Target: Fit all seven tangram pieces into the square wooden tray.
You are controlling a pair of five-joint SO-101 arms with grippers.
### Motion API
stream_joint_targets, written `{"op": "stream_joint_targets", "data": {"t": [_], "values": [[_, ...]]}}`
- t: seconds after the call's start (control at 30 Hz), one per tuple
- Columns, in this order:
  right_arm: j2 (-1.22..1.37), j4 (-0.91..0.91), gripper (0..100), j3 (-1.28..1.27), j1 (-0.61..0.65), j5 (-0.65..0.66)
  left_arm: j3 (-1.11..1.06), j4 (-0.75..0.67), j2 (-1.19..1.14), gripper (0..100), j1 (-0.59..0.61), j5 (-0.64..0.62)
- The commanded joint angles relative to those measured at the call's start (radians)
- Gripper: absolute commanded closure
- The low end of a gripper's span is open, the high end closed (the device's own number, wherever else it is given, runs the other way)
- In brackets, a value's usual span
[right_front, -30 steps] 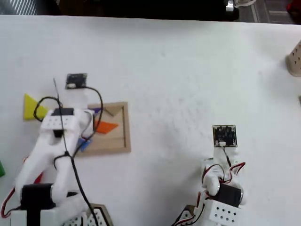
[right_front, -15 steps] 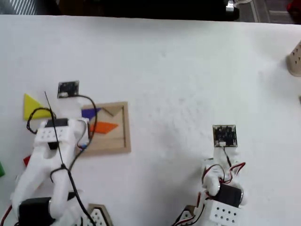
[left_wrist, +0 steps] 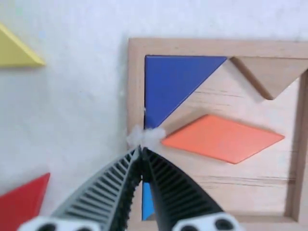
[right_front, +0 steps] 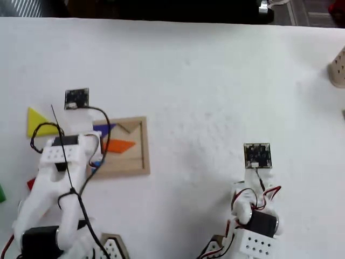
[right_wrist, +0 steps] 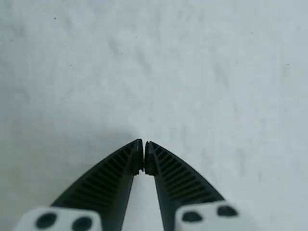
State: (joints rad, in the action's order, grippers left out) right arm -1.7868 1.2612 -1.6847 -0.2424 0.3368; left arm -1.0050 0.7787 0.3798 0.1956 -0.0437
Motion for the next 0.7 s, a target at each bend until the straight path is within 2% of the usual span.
{"op": "stream_joint_targets", "data": {"t": [0.0, 0.57, 0.67], "values": [[-0.012, 0.005, 98.1, -0.006, -0.005, 0.009, 0.006, -0.021, 0.044, 98, 0.01, -0.011], [-0.012, 0.005, 98.1, -0.006, -0.005, 0.009, 0.035, -0.04, 0.045, 98, 0.036, -0.015], [-0.012, 0.005, 98.1, -0.006, -0.004, 0.009, 0.055, -0.107, 0.041, 98, -0.019, -0.123]]}}
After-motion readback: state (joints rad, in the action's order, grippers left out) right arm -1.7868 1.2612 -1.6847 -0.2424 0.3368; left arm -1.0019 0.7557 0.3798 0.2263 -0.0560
